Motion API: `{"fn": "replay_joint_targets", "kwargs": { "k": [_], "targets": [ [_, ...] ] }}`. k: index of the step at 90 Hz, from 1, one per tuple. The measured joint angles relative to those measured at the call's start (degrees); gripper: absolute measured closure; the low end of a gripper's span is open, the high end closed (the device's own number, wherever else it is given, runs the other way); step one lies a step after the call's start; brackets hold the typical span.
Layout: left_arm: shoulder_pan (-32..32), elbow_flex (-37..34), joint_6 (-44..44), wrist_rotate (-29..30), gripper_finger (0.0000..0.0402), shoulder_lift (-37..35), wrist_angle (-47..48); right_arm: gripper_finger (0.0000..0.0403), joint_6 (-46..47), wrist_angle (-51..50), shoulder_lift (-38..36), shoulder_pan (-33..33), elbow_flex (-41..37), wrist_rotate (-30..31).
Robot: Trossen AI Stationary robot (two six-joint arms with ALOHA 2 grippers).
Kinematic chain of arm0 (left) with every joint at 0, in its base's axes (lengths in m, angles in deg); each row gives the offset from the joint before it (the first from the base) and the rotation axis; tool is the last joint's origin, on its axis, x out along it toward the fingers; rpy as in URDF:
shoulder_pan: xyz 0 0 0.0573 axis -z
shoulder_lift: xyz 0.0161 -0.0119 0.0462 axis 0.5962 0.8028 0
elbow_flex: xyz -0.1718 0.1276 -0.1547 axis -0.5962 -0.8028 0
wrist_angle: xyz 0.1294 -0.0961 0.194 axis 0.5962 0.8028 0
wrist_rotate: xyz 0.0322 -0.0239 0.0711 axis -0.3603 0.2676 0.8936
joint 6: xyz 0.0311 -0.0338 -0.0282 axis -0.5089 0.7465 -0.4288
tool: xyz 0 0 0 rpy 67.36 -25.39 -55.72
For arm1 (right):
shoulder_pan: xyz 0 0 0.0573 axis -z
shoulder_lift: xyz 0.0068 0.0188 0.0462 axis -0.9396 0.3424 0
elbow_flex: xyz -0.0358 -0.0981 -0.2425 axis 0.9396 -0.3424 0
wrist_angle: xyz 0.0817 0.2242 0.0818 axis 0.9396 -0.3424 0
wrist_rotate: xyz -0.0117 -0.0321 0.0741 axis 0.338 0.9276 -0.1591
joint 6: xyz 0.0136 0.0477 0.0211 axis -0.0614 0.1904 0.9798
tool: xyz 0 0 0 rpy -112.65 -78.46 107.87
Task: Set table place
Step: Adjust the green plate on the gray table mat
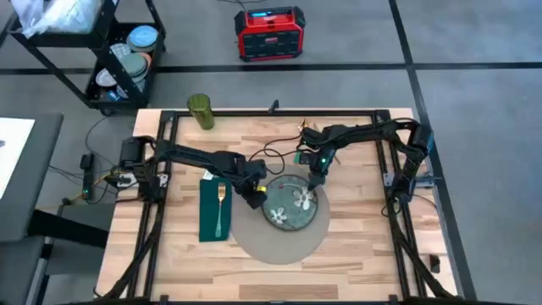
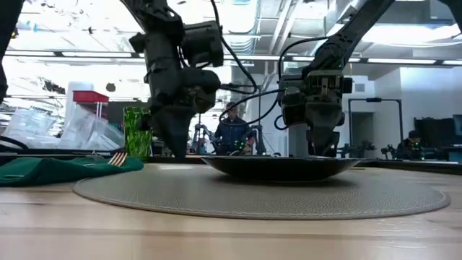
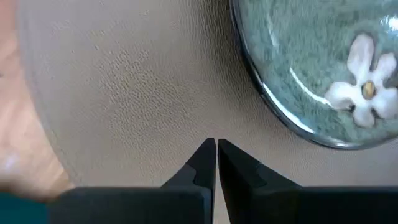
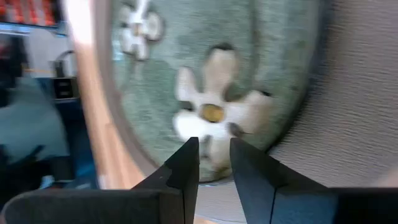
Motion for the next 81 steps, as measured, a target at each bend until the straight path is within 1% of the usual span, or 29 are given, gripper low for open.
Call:
{"fn": "replay_joint_targets", "kwargs": {
  "k": [16,28,47,55,64,81],
  "targets": [
    [0.02,0.0,-0.94,-0.07,0.0402,-0.08,-1.02,0.0321,-1.07,-0.45,-0.01,-0.29,0.0,-0.05],
    [0.0,0.0,-2.66,-0.07,0.0402,-0.08,-0.96,0.0321,-1.23,-0.51,-0.02,-0.37,0.0,3.1],
    [-0.03,-0.04,-2.94,0.01,0.0402,-0.08,-0.98,0.0321,0.27,-0.91,-1.31,1.4,2.16,3.52],
    [-0.26,-0.04,-3.02,0.08,0.0402,-0.08,-1.43,0.0321,-0.18,-0.64,-2.7,1.38,3.11,6.18],
    [-0.37,-0.07,-3.4,0.11,0.0402,-0.08,-1.54,0.0321,-2.99,-0.91,-2.86,1.15,3.03,9.77],
    [-0.37,-0.09,-4.55,0.14,0.0402,-0.08,-1.46,0.0321,-4.56,-0.71,-0.26,0.26,2.45,13.54]
  ]
}}
